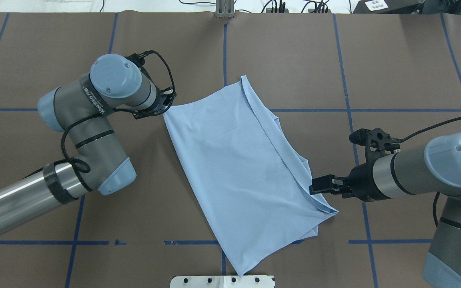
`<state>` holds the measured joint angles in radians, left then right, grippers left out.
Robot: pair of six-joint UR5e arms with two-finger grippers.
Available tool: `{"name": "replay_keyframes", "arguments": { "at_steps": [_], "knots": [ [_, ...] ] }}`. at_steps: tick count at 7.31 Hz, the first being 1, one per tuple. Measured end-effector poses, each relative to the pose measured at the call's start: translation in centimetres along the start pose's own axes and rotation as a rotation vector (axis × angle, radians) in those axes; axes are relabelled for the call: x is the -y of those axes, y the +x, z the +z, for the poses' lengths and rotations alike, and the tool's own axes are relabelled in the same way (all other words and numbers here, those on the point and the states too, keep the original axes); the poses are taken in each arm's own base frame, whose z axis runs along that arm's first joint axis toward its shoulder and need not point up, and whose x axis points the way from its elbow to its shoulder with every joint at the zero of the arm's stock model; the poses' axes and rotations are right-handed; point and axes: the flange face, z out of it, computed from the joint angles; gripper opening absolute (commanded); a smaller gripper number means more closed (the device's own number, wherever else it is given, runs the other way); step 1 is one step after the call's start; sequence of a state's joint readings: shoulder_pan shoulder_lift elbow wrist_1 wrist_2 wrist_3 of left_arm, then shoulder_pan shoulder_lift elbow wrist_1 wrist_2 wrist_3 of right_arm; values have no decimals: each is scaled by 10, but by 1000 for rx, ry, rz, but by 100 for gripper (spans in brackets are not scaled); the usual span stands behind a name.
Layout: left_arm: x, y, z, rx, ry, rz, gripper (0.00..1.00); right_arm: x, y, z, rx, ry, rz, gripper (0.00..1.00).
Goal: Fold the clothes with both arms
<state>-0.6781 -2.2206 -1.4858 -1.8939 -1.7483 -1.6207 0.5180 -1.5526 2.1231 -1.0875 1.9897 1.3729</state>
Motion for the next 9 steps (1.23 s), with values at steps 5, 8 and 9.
{"name": "replay_keyframes", "arguments": {
  "at_steps": [5, 8, 9],
  "knots": [
    [66, 53, 76, -167, 161, 179, 0, 3, 2, 3, -5, 3, 5, 100],
    [81, 65, 89, -191, 201, 229, 71, 5, 4, 7, -14, 9, 7, 100],
    [82, 65, 90, -190, 205, 239, 100, 7, 6, 10, -24, 20, 9, 100]
  ]
}}
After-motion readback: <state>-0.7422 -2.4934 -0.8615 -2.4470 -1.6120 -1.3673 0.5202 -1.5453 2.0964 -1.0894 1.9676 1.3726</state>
